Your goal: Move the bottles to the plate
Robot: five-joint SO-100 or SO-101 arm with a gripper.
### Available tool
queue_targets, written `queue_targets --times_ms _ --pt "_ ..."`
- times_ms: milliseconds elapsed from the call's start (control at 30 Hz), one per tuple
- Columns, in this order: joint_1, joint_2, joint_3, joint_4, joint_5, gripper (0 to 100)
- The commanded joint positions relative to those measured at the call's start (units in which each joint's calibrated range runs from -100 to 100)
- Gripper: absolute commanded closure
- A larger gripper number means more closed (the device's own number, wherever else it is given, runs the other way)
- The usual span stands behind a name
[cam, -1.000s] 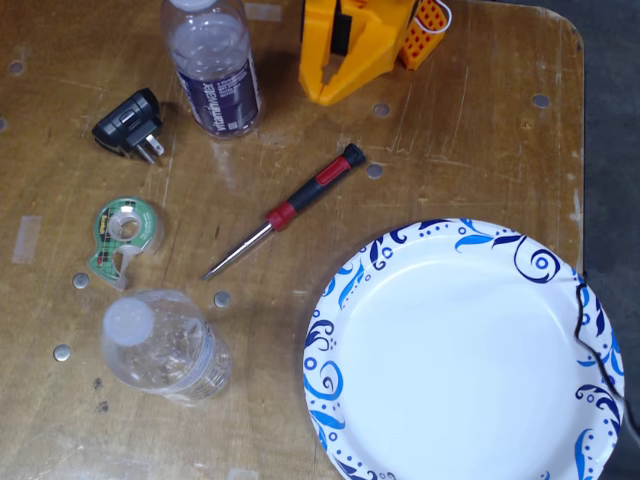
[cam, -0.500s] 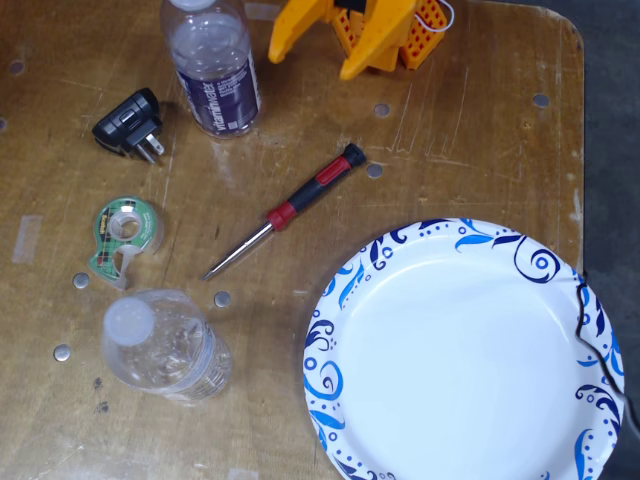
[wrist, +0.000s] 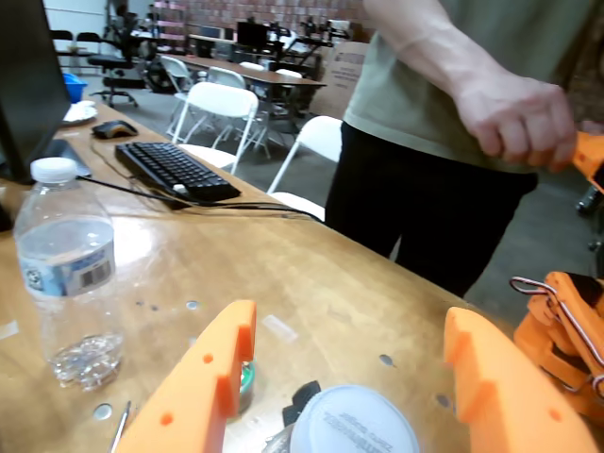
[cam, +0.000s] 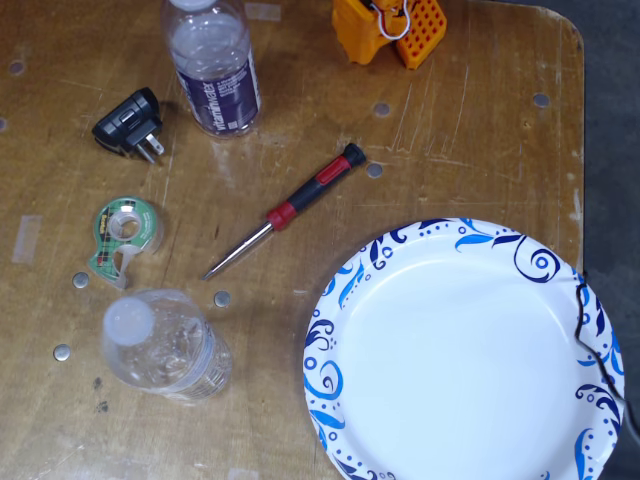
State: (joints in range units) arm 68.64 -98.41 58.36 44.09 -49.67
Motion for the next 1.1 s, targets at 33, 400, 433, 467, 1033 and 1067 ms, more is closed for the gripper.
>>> queue_targets --times_ms 33,400,433,467,1033,1067 --pt "2.1 -0.2 4.2 -2.4 0.0 77" --pt "1.3 -0.2 10.5 -5.8 -2.2 56" --pt "1.4 -0.1 10.5 -5.7 -2.2 55" --pt "1.5 0.0 10.6 -5.7 -2.5 55" --pt "2.1 -0.1 21.5 -15.0 -6.3 55" --pt "2.2 -0.1 21.7 -15.1 -6.3 55"
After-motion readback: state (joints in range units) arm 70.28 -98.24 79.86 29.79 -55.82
